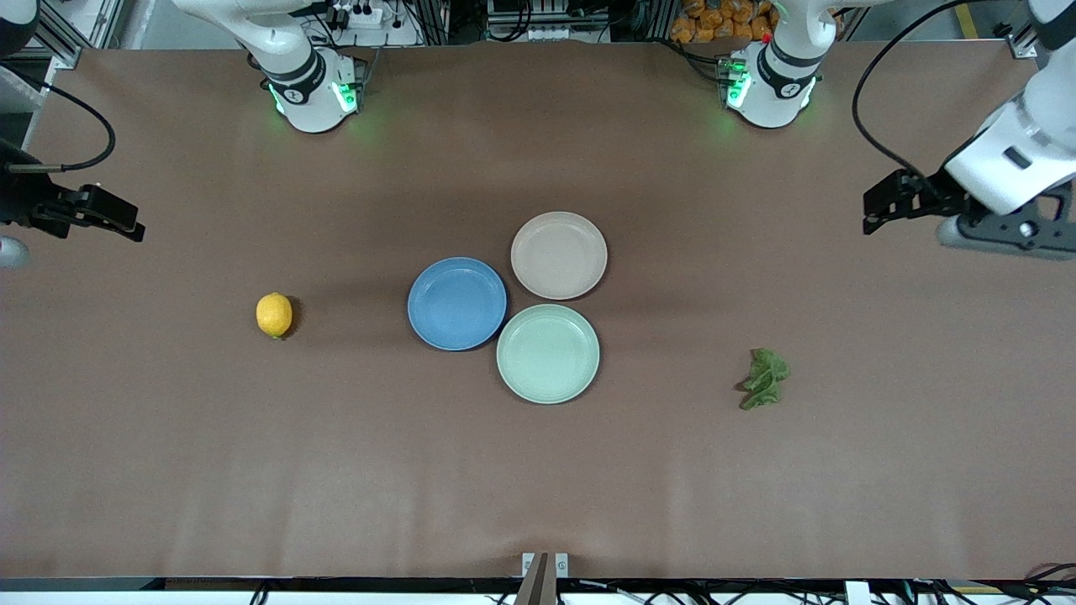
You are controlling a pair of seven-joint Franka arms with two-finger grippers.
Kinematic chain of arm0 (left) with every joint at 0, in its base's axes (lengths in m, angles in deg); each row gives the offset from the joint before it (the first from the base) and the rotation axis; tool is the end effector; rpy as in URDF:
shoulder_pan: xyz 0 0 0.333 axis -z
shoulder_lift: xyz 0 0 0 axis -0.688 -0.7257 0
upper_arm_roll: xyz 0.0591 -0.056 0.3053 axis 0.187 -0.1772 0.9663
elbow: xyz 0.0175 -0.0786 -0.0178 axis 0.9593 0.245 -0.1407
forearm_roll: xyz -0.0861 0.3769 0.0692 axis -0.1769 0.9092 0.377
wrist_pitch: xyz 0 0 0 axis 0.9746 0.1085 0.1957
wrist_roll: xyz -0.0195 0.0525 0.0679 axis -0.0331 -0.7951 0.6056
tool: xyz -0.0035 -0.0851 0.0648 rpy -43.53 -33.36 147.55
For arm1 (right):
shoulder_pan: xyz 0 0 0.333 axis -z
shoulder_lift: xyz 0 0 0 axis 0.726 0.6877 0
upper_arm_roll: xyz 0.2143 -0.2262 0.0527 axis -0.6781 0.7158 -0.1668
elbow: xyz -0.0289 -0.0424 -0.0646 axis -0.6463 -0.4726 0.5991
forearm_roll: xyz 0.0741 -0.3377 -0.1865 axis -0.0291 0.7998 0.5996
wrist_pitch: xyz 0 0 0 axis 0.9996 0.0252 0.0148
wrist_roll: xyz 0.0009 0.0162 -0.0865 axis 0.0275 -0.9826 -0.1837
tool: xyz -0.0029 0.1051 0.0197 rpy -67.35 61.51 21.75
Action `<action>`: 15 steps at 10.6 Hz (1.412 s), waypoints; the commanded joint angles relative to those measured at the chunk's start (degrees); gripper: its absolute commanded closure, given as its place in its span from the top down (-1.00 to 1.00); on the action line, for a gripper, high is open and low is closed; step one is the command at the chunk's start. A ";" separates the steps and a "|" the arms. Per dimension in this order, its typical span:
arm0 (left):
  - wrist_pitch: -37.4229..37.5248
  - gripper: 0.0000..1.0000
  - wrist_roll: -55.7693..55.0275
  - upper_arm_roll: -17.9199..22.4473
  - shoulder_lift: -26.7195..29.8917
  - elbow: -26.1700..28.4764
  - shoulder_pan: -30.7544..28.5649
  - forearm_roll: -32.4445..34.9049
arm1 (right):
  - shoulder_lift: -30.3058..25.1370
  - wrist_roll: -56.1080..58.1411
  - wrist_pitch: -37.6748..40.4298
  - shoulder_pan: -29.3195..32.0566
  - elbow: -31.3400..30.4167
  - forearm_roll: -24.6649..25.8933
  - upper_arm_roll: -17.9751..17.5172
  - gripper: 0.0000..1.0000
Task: Place lemon and lettuce in plates
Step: 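Move the right gripper toward the lemon while the left gripper reaches the lettuce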
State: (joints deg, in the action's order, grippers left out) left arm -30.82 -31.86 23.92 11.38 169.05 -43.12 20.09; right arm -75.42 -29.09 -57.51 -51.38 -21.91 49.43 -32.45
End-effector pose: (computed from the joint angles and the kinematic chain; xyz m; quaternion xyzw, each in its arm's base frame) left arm 0.5675 -0.0939 0.6019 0.9963 -0.0843 -0.0078 0.0118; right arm 0.5705 0.0013 0.6283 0.9990 -0.0303 -0.0315 0.0038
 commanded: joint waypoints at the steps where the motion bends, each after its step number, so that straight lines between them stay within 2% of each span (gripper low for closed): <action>1: -2.71 1.00 -0.72 -0.22 -3.56 -0.52 0.18 -0.47 | -0.23 0.62 -0.43 -0.01 -1.24 -1.13 0.30 1.00; 7: -12.03 1.00 0.86 -0.22 -14.80 0.89 2.63 4.10 | -0.41 0.70 -7.81 0.34 -9.67 -1.13 0.30 1.00; 9: -16.51 1.00 2.78 -0.31 -18.59 1.59 3.87 7.43 | -0.59 0.79 -11.75 0.43 -13.27 -1.13 0.30 1.00; 11: -21.70 1.00 6.37 -0.22 -21.40 3.17 3.00 7.44 | -0.59 2.45 -16.23 0.43 -17.22 -1.13 0.30 1.00; 15: -24.88 1.00 7.62 -0.05 -28.08 2.47 3.60 8.75 | -0.50 6.84 -26.33 0.95 -26.27 -1.13 0.30 1.00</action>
State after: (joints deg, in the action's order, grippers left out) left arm -54.91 -25.13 23.90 -14.82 172.18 -39.94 26.74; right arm -75.01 -24.95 -80.35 -50.94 -44.28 49.43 -32.07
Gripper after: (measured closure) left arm 0.000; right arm 0.000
